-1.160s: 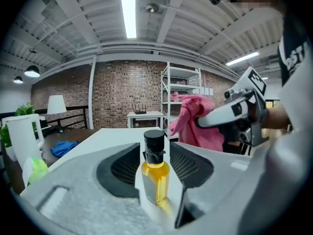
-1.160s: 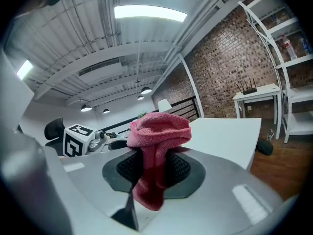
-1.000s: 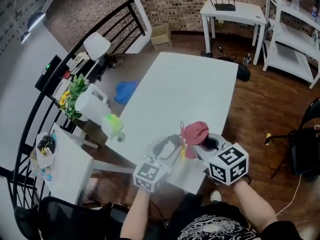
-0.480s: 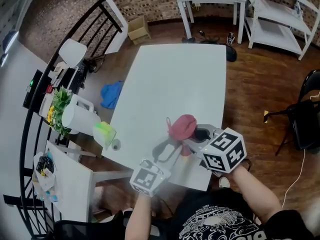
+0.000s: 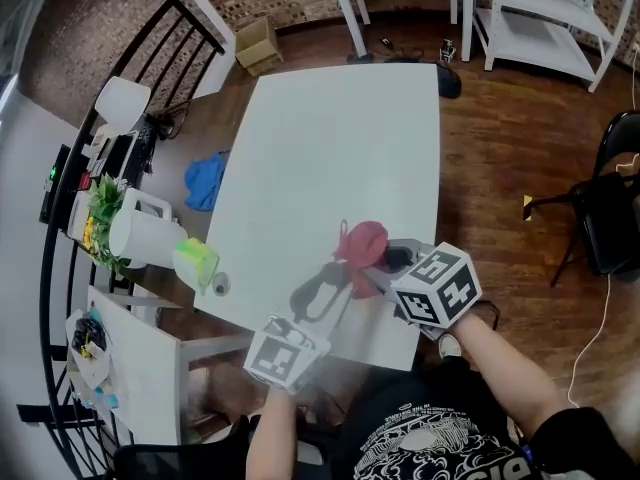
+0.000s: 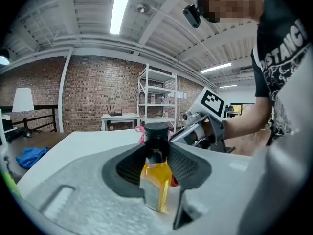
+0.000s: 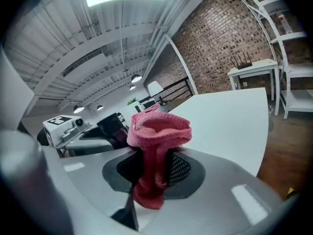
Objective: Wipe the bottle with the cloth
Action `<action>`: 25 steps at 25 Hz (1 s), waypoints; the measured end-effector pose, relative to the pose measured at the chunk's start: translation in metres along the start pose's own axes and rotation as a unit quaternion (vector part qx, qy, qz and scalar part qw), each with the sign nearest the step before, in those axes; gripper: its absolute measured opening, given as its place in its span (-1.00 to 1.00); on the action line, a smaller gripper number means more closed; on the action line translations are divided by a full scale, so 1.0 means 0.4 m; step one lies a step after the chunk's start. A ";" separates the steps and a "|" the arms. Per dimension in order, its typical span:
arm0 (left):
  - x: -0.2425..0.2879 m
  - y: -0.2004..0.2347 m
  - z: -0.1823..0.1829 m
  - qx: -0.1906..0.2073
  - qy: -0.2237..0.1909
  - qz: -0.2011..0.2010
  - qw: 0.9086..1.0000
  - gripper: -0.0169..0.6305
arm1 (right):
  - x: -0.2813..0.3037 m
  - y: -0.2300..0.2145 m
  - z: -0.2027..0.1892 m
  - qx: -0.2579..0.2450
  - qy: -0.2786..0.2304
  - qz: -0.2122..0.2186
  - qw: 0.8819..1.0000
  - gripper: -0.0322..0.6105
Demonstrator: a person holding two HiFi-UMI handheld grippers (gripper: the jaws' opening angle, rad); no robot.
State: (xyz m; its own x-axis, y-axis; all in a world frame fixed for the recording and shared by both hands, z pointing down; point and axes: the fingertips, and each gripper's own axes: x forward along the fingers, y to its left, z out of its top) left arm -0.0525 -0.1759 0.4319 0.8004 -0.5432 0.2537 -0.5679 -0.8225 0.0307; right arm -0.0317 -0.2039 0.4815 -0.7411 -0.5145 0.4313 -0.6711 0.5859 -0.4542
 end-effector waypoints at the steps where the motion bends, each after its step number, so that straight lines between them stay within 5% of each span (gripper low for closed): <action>1: 0.001 -0.001 0.000 -0.002 -0.001 0.000 1.000 -0.50 | 0.004 -0.011 -0.014 -0.002 0.006 -0.006 1.000 -0.60; 18: -0.001 0.000 -0.001 -0.015 -0.003 0.019 1.000 -0.51 | 0.084 -0.102 -0.201 0.062 0.092 -0.063 0.992 -0.60; 20: -0.001 0.000 -0.003 -0.017 0.001 0.020 1.000 -0.51 | 0.063 -0.095 -0.183 0.051 0.075 -0.061 0.994 -0.60; 25: 0.003 -0.006 -0.002 -0.015 0.011 0.018 1.000 -0.51 | -0.072 0.015 -0.051 -0.022 -0.058 -0.025 0.998 -0.60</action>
State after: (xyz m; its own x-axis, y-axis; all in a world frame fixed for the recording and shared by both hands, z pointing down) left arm -0.0504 -0.1745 0.4328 0.7751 -0.5684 0.2759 -0.6021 -0.7968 0.0500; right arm -0.0139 -0.1729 0.4824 -0.7062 -0.6107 0.3581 -0.7072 0.5842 -0.3983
